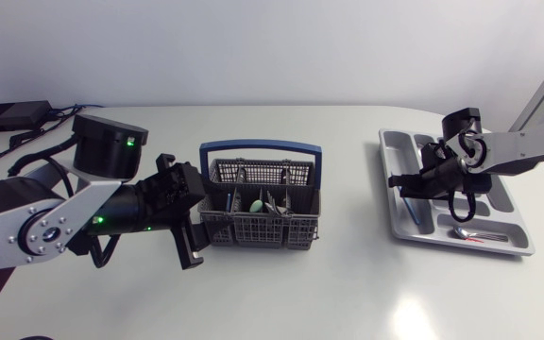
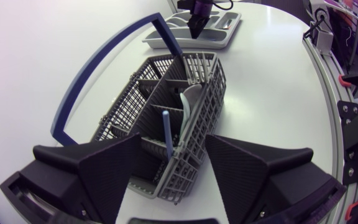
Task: Unload the cutlery basket into the drawer organizer.
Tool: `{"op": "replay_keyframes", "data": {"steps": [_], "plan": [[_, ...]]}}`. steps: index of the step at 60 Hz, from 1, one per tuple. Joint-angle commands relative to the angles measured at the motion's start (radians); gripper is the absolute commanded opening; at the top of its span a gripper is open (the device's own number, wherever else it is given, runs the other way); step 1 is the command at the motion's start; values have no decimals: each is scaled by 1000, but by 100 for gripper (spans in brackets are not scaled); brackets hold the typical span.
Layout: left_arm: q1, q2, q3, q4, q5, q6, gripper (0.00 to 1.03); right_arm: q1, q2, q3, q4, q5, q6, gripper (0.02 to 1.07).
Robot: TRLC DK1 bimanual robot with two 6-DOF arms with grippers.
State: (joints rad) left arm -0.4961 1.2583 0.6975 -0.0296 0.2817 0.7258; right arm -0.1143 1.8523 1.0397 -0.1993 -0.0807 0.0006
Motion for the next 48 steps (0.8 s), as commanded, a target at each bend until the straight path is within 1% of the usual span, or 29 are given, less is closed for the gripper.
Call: {"op": "replay_keyframes", "data": {"steps": [1,3,5,9,19,21,29,31,34,39,42,44,48], "plan": [[-15,30,37,25,1,-25,66,5,-22,-18,-11,4,19,61],[-16,38,40,30,1,-26,64,8,-34,-24,-9,4,18,62],[-16,44,45,31,1,-31,63,13,-44,-30,-9,4,18,62],[-18,61,56,34,1,-37,57,22,-70,-46,-6,4,16,62],[-22,76,73,43,2,-45,28,56,-154,-93,-6,10,2,62],[-22,78,76,43,2,-45,25,65,-171,-104,-6,15,2,62],[-18,87,91,42,10,-63,7,108,-248,-145,-5,39,-2,62],[-16,89,96,42,16,-69,4,117,-265,-153,-5,44,-2,62],[-6,89,106,40,31,-81,4,133,-289,-165,-6,47,-2,62],[19,78,137,5,71,-104,4,165,-338,-181,-15,50,-2,62],[39,69,151,-13,96,-121,4,188,-372,-191,-23,50,-2,66],[48,61,158,-26,114,-128,4,202,-392,-198,-25,53,-2,66],[57,49,171,-47,119,-134,4,228,-429,-208,-29,62,-2,66]]}}
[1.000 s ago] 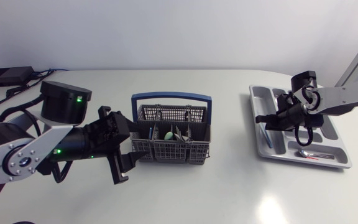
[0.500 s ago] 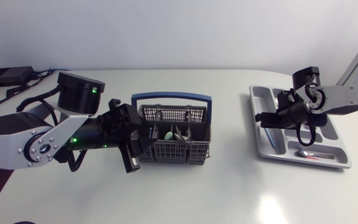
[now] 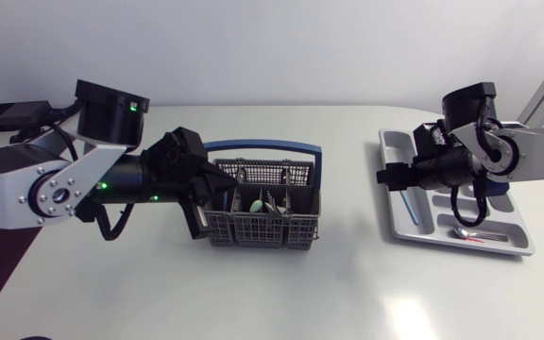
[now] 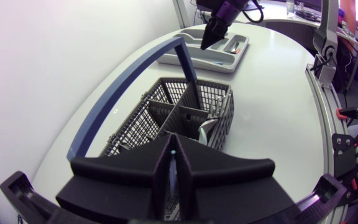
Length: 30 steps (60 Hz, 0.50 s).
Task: Unload the cutlery basket into the drawer organizer.
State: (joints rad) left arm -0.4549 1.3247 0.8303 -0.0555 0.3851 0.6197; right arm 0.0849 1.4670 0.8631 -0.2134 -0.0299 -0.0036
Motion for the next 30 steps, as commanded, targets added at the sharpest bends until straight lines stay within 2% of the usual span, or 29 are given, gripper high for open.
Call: {"op": "replay_keyframes", "data": {"steps": [1,30], "plan": [[18,-24,39,-27,17,-28,4,35,-48,-35,-15,16,2,66],[28,-120,127,-150,40,-64,4,124,-154,-90,-18,16,-32,66]]}}
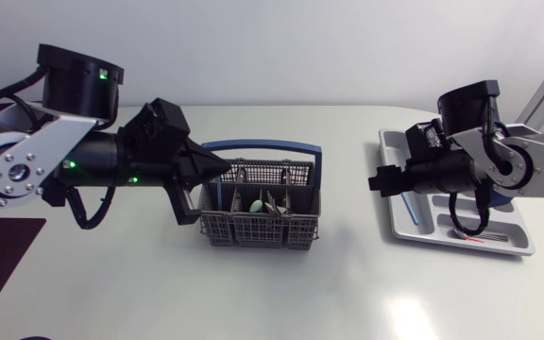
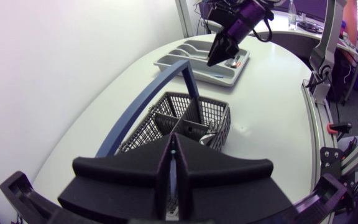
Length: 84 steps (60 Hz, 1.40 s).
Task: Unload the cutlery basket into the drawer organizer.
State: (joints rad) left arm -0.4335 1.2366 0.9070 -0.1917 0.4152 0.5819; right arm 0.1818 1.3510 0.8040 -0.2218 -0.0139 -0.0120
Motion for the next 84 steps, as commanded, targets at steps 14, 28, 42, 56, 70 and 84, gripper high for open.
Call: {"op": "replay_keyframes", "data": {"steps": [14,28,42,56,70,84], "plan": [[4,-131,151,-115,19,-82,4,117,-176,-81,-2,-15,-83,66],[-5,-190,244,-198,22,-146,4,220,-348,-124,-10,-24,-123,66],[4,-187,290,-267,125,-257,4,397,-477,-147,-39,-38,-128,66],[-5,-109,273,-275,246,-340,4,493,-467,-144,-37,-109,-115,66],[-11,-17,303,-275,350,-425,4,521,-431,-123,-13,-201,-100,66],[-30,35,351,-276,381,-493,4,574,-359,-74,7,-236,-86,66]]}}
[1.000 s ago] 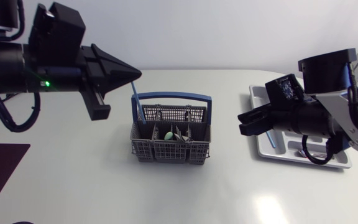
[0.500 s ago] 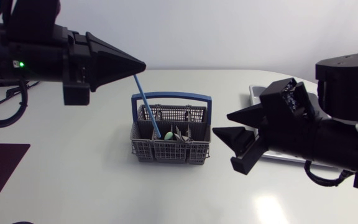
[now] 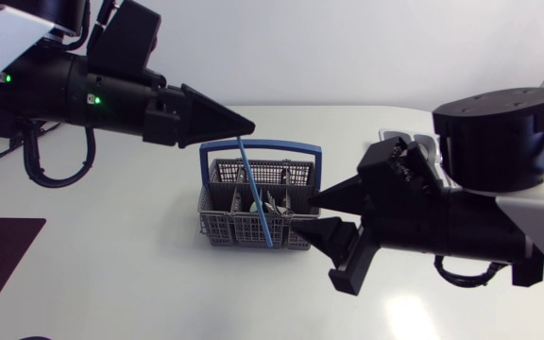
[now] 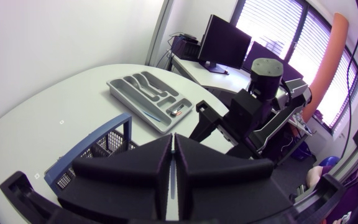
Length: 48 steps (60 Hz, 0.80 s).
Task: Unload the cutlery basket into the drawer organizer.
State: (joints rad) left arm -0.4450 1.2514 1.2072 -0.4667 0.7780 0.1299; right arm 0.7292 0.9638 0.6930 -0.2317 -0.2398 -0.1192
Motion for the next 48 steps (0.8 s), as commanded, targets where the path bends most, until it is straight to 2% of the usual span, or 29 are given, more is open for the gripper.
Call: {"op": "replay_keyframes", "data": {"steps": [1,17,25,37,48], "plan": [[-21,22,54,-1,18,-44,4,30,33,40,17,-12,24,66],[-41,56,80,0,18,-69,4,47,125,100,46,-32,39,65],[-43,60,83,2,18,-70,4,47,173,132,51,-33,39,41],[-40,62,78,5,20,-70,4,41,200,145,61,-33,39,11],[-35,62,78,5,23,-70,4,38,207,132,60,-33,39,8]]}}
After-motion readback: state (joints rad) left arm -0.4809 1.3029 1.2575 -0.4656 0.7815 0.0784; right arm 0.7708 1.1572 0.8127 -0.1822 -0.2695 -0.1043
